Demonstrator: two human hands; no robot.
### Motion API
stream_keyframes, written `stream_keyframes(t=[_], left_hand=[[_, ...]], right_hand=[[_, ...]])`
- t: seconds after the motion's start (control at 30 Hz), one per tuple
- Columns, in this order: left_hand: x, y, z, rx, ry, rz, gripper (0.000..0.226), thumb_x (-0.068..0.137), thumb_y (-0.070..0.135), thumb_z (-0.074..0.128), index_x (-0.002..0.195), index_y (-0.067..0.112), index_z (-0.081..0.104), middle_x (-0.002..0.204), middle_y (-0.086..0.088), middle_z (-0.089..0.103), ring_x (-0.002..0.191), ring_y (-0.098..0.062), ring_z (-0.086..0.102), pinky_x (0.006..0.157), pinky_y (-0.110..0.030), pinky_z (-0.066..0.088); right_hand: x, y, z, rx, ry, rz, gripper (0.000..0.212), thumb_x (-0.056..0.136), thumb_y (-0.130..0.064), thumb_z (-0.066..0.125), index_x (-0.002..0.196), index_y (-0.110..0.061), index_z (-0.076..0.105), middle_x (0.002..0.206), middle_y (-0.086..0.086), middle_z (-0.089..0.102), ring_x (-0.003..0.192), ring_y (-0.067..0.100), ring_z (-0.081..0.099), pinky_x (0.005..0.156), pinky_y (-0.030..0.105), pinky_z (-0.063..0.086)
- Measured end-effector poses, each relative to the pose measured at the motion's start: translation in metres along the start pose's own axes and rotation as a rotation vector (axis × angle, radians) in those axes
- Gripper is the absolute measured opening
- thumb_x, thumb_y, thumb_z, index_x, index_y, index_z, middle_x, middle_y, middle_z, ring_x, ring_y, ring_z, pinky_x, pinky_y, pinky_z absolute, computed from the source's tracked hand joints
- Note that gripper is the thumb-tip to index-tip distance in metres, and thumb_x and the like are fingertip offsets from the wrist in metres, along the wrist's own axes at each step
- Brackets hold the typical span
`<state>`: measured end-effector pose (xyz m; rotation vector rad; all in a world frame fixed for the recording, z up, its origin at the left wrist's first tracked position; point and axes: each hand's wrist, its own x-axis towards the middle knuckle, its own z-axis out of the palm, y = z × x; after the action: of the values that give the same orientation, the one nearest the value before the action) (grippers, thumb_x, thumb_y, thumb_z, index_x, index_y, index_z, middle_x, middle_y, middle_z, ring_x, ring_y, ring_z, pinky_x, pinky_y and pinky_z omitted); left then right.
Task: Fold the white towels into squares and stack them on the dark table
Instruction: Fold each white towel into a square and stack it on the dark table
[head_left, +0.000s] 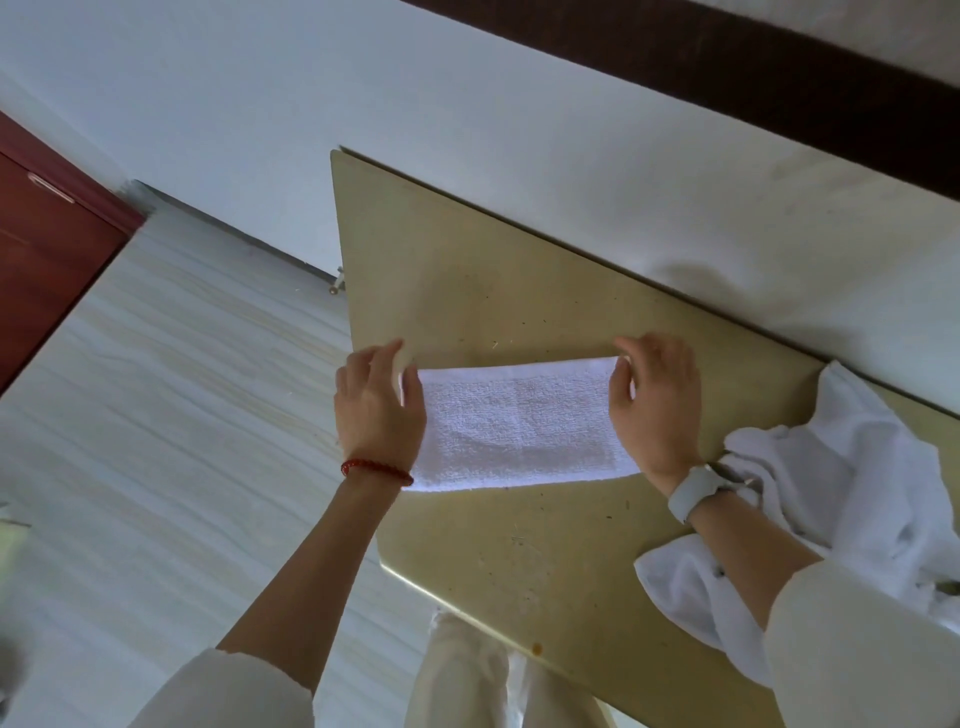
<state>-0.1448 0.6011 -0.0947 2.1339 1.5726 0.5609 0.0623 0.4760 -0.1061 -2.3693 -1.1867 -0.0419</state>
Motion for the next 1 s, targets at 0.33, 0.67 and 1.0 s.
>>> stream_keyframes(t=[0.33,0.67,1.0], left_hand=[[-0.062,0.009,0.05,0.445,-0.287,0.385,0.047,0.09,0.038,0.028,0.134,0.024,0.037,0.142,-0.013,0.042,0.132,-0.038,0.037,0.097,-0.069,0.025],[-0.06,0.001,0.056,0.492,-0.271,0.368,0.055,0.09,0.051,0.023,0.141,0.03,0.027,0.148,-0.01,0.033,0.136,-0.038,0.026,0.097,-0.073,0.016],[0.001,-0.004,0.036,0.708,-0.142,0.577,0.052,0.088,0.057,0.036,0.131,0.028,0.038,0.136,-0.011,0.049,0.129,-0.036,0.041,0.092,-0.073,0.027]], right_hand=[[-0.03,-0.013,0.025,-0.329,-0.379,-0.292,0.047,0.094,-0.035,0.027,0.135,-0.018,0.044,0.142,0.016,0.042,0.132,0.037,0.036,0.109,0.055,0.022],[-0.029,0.0,0.024,-0.146,-0.354,-0.253,0.047,0.094,-0.031,0.026,0.136,-0.013,0.036,0.143,0.017,0.04,0.132,0.038,0.035,0.11,0.054,0.022],[-0.032,0.024,-0.009,-0.033,-0.292,-0.396,0.033,0.075,-0.014,0.035,0.089,-0.013,0.065,0.095,0.006,0.062,0.078,0.026,0.061,0.065,0.039,0.049]])
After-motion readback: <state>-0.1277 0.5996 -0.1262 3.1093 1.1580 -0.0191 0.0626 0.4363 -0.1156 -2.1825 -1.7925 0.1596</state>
